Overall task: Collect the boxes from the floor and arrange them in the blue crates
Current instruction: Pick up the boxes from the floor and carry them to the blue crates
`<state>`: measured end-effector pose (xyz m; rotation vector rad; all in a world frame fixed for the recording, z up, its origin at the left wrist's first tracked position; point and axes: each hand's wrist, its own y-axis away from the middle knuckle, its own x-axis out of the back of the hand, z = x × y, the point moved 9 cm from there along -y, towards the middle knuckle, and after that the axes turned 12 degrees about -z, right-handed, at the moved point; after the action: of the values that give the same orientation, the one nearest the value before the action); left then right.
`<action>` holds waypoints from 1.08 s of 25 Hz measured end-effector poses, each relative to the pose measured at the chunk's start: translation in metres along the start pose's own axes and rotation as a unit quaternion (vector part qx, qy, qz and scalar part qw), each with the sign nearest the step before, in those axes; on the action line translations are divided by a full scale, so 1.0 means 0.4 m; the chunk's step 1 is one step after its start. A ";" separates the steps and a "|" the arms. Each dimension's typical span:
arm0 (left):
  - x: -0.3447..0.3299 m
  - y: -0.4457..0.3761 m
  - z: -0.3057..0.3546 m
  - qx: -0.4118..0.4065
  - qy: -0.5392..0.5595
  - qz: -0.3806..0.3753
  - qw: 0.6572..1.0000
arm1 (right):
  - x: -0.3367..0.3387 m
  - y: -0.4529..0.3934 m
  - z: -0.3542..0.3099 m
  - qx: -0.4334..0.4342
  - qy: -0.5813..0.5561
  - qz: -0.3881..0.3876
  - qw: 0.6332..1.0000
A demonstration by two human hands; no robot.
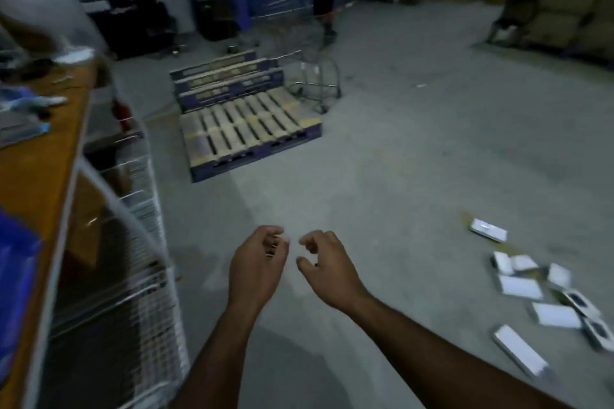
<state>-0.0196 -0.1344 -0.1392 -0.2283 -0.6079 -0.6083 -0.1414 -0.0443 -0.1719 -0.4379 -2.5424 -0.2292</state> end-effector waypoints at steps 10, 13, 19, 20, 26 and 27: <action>-0.701 -0.071 0.393 -0.076 -0.019 -0.216 0.973 | 0.533 0.311 0.536 -0.198 -0.064 0.176 0.962; -0.907 -0.055 0.484 -0.097 -0.024 -0.277 0.956 | 0.656 0.425 0.673 -0.253 -0.071 0.221 0.939; -1.287 -0.021 0.633 -0.139 -0.057 -0.398 0.905 | 0.828 0.644 0.902 -0.353 -0.111 0.304 0.878; -1.352 -0.024 0.657 -0.146 -0.062 -0.418 0.895 | 0.853 0.672 0.941 -0.368 -0.116 0.317 0.866; -1.699 -0.090 0.775 -0.185 -0.076 -0.499 0.843 | 1.031 0.739 1.145 -0.440 -0.135 0.393 0.796; -1.748 -0.097 0.794 -0.191 -0.083 -0.512 0.833 | 1.061 0.743 1.165 -0.449 -0.138 0.402 0.786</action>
<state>-0.6480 0.2789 -0.2999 -0.3268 -0.7565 -1.7805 -0.6020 0.4600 -0.3106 -1.9605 -2.0649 -1.0966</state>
